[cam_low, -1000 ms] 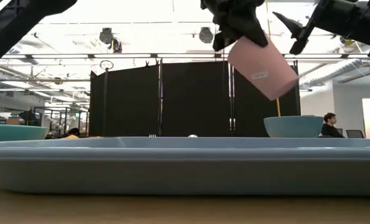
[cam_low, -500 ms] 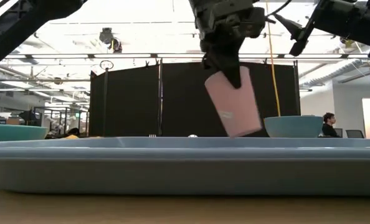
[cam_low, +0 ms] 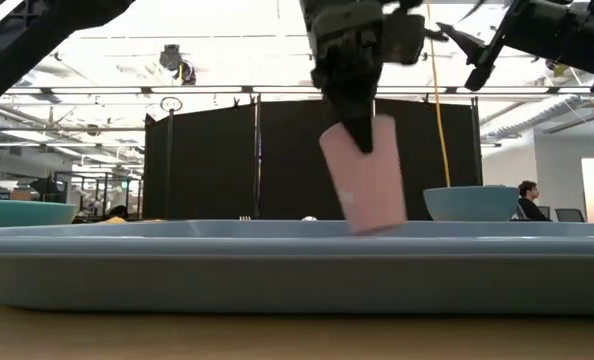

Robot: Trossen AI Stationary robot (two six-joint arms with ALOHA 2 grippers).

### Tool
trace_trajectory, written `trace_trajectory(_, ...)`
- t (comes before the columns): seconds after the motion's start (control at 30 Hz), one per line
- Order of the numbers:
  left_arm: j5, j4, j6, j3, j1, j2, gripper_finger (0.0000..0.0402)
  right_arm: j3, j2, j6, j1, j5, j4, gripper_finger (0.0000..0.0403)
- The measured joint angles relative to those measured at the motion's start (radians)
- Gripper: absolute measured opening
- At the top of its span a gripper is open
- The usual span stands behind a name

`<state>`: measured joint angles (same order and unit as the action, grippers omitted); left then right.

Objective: Set up tray
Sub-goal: Put the pink cup at the top right of the blue serving tray

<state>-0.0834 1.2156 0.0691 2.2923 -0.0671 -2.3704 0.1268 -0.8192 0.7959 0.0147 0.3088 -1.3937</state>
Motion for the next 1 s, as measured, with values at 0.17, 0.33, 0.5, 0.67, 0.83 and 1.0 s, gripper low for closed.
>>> trace_trajectory(0.17, 0.011, -0.015, 0.0, -0.079, -0.009, 0.011, 0.0004, 0.0, 0.0, 0.002, 0.0, 0.0, 0.004, 0.0254)
trace_trajectory(0.33, 0.053, -0.018, 0.0, -0.088, -0.021, 0.01, 0.0003, 0.0, 0.0, 0.003, 0.0, 0.0, 0.017, 0.0254)
trace_trajectory(0.5, 0.064, -0.038, -0.05, -0.068, -0.018, 0.003, 0.0047, 0.001, 0.0, 0.003, 0.0, 0.0, 0.027, 0.0254)
trace_trajectory(0.67, 0.014, -0.056, -0.048, -0.05, -0.018, 0.009, 0.0086, 0.001, 0.0, 0.008, 0.0, 0.0, 0.038, 0.0254)
trace_trajectory(0.83, 0.009, -0.051, -0.048, -0.051, -0.019, 0.007, 0.0108, 0.001, 0.0, 0.011, 0.0, 0.0, 0.037, 0.0254)
trace_trajectory(1.0, 0.015, -0.045, -0.08, -0.051, -0.017, 0.035, 0.0122, 0.001, 0.0, 0.004, 0.001, -0.027, 0.048, 0.0254)
